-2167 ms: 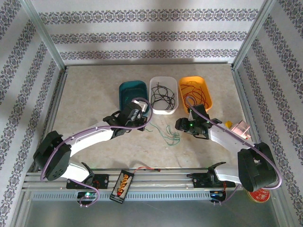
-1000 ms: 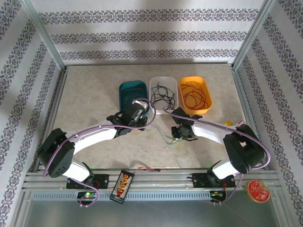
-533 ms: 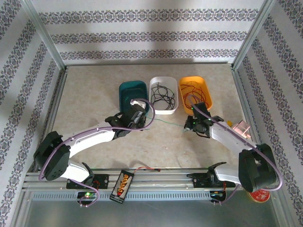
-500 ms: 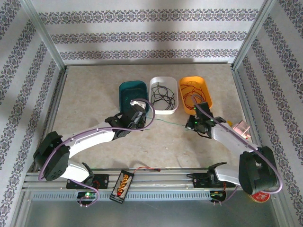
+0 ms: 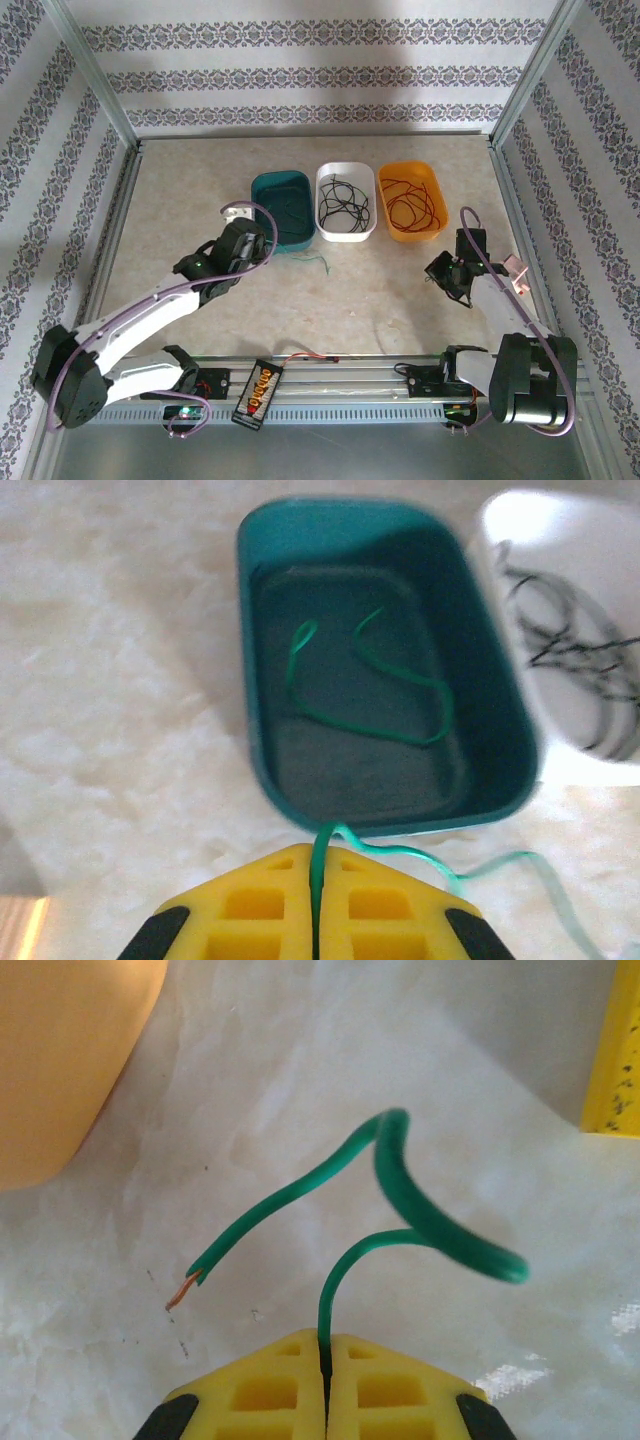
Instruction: Untangle the cables
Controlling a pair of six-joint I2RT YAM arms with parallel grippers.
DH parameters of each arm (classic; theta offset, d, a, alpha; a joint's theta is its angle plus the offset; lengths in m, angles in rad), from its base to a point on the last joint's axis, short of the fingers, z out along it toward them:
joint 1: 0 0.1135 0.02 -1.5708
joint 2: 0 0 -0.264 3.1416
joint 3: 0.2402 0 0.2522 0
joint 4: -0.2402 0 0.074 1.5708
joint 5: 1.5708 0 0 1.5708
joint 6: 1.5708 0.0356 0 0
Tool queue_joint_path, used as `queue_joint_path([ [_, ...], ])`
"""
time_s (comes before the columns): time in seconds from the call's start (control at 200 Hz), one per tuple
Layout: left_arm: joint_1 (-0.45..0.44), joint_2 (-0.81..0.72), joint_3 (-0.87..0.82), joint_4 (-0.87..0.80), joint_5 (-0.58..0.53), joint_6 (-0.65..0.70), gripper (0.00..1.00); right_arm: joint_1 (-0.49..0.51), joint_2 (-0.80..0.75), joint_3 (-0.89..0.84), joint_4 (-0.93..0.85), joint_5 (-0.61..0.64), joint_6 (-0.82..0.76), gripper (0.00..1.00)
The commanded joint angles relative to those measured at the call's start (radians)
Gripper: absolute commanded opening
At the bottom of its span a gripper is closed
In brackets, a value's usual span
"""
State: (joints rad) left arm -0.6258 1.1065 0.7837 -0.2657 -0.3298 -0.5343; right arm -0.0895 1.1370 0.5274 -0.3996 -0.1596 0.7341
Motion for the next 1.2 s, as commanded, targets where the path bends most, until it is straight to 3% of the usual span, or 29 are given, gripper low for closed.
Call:
queue_joint_path([
  [0.0, 0.028, -0.056, 0.038, 0.108, 0.076, 0.036, 0.00, -0.001, 0.016, -0.006, 0.006, -0.042, -0.005, 0.00],
  [0.185, 0.092, -0.021, 0.164, 0.085, 0.000, 0.077, 0.00, 0.022, 0.009, -0.008, 0.019, -0.060, -0.036, 0.00],
  [0.425, 0.129, 0.152, 0.345, 0.013, -0.100, 0.182, 0.00, 0.078, -0.030, -0.001, 0.024, -0.048, -0.080, 0.00],
  [0.69, 0.205, 0.401, 0.502, -0.084, -0.041, 0.207, 0.00, 0.125, -0.057, 0.000, 0.038, -0.070, -0.121, 0.00],
  [1.025, 0.206, 0.795, 0.773, -0.214, -0.123, 0.307, 0.00, 0.147, -0.082, 0.001, 0.045, -0.070, -0.128, 0.01],
  [1.194, 0.207, 0.862, 0.871, -0.284, -0.205, 0.288, 0.00, 0.150, -0.085, 0.014, 0.035, -0.069, -0.144, 0.01],
])
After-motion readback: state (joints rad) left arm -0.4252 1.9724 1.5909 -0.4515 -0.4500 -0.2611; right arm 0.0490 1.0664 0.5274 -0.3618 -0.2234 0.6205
